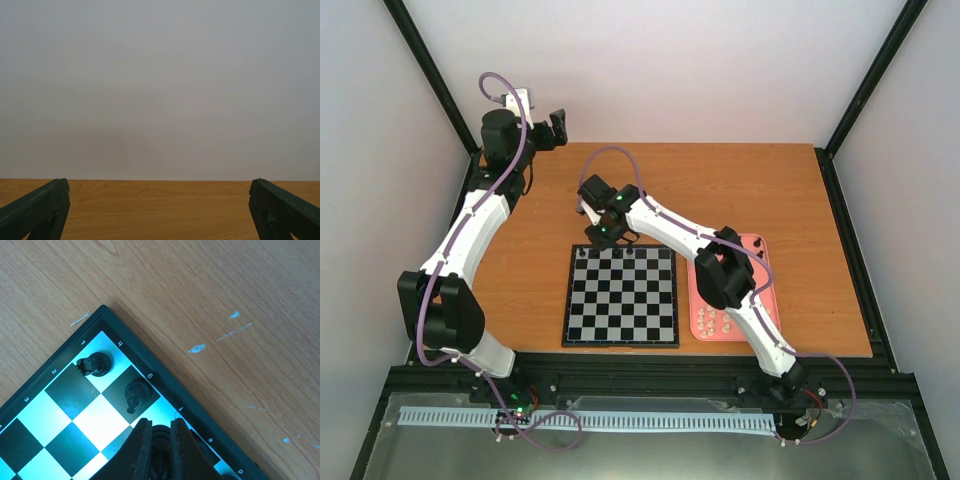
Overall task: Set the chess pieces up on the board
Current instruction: Place the chess piece on the chessboard.
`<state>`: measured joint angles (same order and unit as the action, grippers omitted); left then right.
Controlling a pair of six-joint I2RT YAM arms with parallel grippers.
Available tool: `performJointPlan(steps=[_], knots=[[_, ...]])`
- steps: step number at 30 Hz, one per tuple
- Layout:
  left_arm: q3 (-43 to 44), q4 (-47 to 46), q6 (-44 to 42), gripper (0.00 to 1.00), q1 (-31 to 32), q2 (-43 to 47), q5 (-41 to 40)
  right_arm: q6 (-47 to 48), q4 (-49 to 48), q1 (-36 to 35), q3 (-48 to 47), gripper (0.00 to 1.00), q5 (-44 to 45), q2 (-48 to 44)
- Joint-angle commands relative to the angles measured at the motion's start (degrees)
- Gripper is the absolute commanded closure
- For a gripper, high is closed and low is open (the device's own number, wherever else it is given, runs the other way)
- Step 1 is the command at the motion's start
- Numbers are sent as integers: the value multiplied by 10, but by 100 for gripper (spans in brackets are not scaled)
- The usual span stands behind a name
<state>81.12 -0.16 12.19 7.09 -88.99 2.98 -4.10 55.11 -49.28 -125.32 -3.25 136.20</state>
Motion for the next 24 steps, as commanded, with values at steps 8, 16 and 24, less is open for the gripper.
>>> performJointPlan(steps=[8,16,24], knots=[[14,-9,-1,0,0,-1,0,0,-1,-3,-2,97,6,18],[14,-9,-1,0,0,-1,0,-2,-12,-2,22,97,2,21],[14,-8,-1,0,0,0,1,-4,-24,0,27,97,3,25]])
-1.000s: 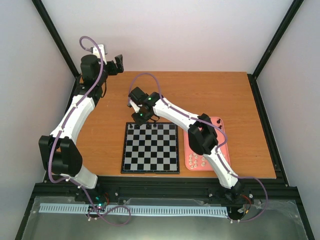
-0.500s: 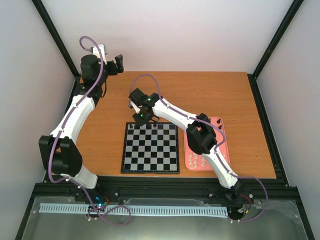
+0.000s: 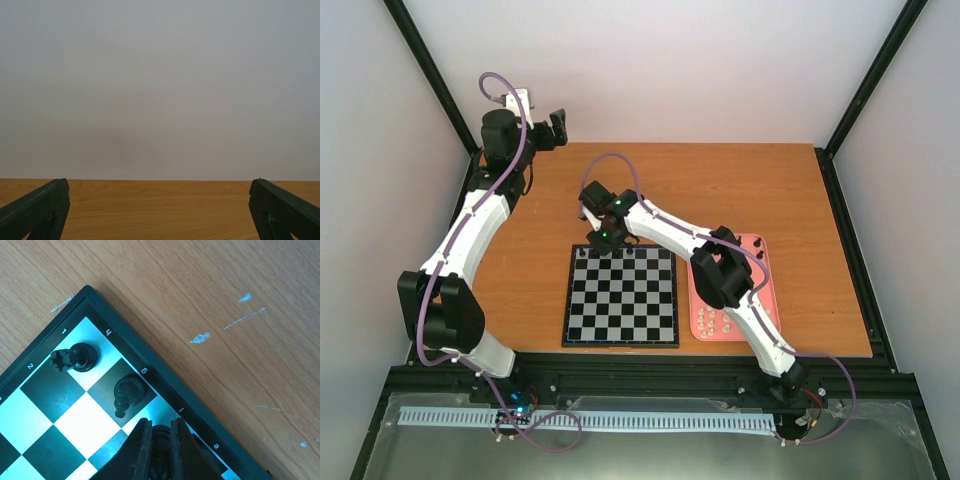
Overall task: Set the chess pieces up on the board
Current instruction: Place the chess piece on the chessboard.
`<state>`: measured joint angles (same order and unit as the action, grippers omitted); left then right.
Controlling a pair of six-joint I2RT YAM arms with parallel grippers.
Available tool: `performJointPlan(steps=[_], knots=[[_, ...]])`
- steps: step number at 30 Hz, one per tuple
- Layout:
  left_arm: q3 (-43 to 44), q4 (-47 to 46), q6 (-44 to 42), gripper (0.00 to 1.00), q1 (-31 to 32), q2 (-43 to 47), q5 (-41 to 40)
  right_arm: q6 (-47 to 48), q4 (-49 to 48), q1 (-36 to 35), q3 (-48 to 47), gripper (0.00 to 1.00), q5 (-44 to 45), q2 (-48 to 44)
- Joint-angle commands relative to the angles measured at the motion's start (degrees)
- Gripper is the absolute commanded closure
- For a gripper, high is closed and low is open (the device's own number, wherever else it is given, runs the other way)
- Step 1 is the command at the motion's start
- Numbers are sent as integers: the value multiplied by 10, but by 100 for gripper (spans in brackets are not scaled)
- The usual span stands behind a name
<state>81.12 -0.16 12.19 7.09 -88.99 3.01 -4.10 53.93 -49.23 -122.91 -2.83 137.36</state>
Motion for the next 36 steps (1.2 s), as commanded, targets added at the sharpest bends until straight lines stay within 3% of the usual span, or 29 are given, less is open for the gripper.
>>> performJointPlan(steps=[1,15,26,36], knots=[[13,-9,-1,0,0,-1,0,-5,-13,0,2,97,2,14],[12,-8,-3,0,0,-1,-2,-6,-12,1,0,96,2,22],[13,-8,-2,0,0,-1,-3,-1,-12,2,3,81,-2,12],[14,-7,-2,0,0,-2,-4,0,-17,1,8,79,-5,-4]])
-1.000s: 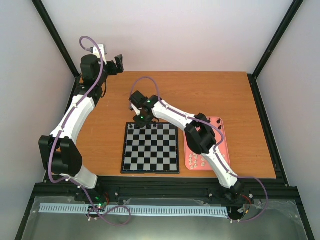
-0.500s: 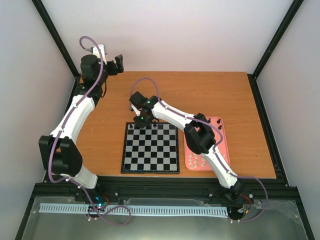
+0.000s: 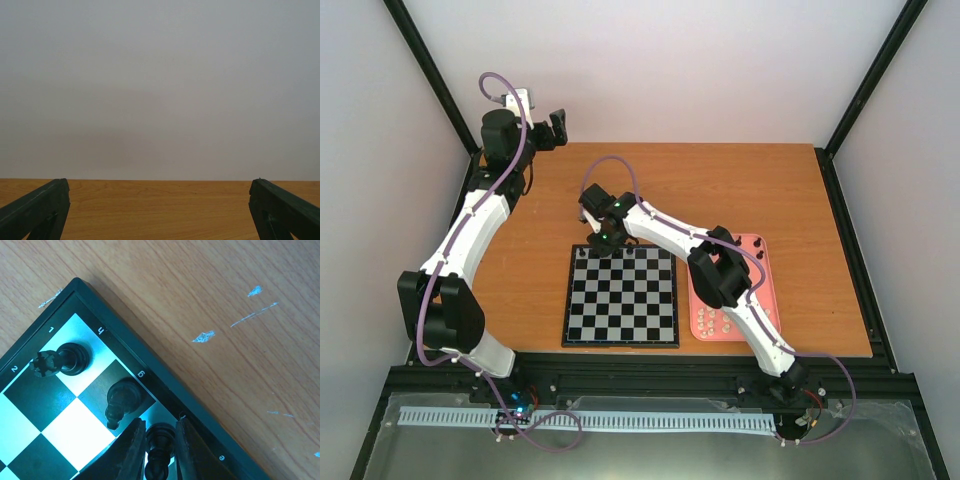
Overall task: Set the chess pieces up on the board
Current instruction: Place the chess piece on the chessboard.
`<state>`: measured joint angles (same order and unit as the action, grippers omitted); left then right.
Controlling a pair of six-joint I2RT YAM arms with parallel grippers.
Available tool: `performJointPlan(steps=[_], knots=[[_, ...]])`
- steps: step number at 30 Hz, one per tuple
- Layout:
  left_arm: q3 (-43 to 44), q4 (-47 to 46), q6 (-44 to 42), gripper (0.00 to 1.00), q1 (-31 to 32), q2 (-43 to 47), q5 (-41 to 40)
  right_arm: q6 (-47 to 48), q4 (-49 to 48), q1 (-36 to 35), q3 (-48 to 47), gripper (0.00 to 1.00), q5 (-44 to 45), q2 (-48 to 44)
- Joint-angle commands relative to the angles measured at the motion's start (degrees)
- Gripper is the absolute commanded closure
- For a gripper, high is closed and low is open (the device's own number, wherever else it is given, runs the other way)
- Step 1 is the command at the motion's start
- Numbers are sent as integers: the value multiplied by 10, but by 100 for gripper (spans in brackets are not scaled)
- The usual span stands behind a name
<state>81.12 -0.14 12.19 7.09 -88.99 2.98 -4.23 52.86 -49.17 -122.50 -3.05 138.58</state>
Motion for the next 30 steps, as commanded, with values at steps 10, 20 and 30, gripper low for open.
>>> performJointPlan(steps=[10,20,30], knots=[[16,-7,-3,0,1,-3,-4,3,-6,0,3,78,8,-31],[19,-6,-2,0,0,-8,-3,3,-3,-1,5,78,11,-46],[18,-5,-2,0,0,-5,-3,1,-6,-2,25,76,51,-88]])
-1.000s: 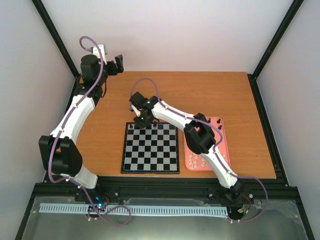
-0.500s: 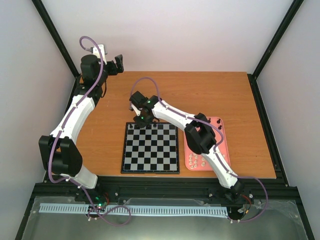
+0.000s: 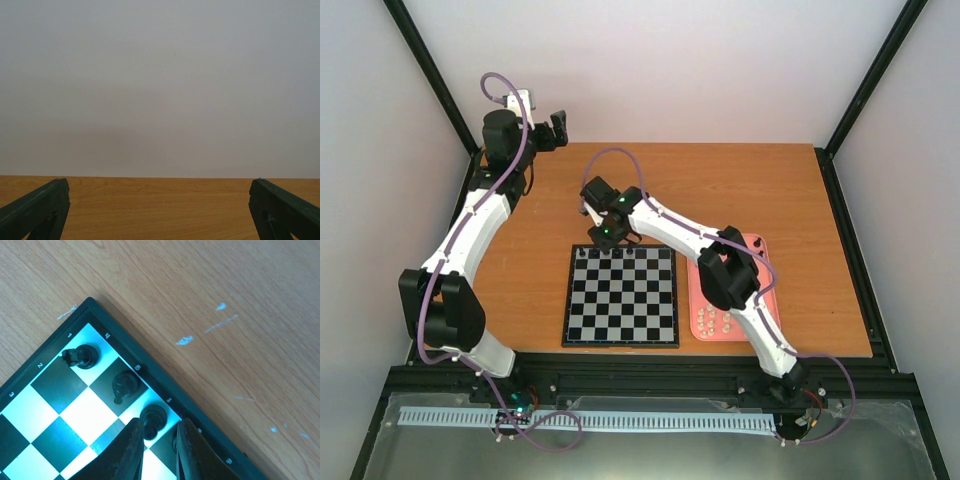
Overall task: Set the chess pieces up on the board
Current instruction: Place the chess piece on the chessboard, then pick up the chess piece from the storage box.
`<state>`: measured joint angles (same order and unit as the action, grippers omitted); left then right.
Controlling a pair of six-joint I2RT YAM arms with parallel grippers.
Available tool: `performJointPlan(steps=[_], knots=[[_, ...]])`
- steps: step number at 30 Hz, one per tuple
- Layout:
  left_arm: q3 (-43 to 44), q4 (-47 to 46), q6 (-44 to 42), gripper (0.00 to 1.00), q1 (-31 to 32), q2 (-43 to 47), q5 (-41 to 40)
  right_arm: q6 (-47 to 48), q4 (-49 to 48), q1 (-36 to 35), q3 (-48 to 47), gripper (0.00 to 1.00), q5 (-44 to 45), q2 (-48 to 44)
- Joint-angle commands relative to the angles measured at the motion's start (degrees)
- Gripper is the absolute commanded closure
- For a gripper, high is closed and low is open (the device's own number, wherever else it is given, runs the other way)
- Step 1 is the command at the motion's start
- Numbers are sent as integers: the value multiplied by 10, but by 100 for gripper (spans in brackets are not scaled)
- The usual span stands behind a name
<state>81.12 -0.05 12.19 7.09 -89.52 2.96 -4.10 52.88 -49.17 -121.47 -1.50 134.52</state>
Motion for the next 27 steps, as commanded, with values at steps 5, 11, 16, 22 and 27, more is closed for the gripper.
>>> performJointPlan(steps=[5,11,16,22,27], knots=[[17,-5,-3,0,1,2,-1,-3,-7,2,45,59,95,-88],[15,-6,-2,0,0,7,-1,-16,-23,24,103,45,132,-149],[16,-6,-2,0,0,6,0,-27,-38,53,169,37,164,-204],[15,-5,-3,0,0,7,-1,-52,-50,111,273,24,195,-278],[16,-6,-2,0,1,4,3,-84,-72,209,371,25,189,-344]])
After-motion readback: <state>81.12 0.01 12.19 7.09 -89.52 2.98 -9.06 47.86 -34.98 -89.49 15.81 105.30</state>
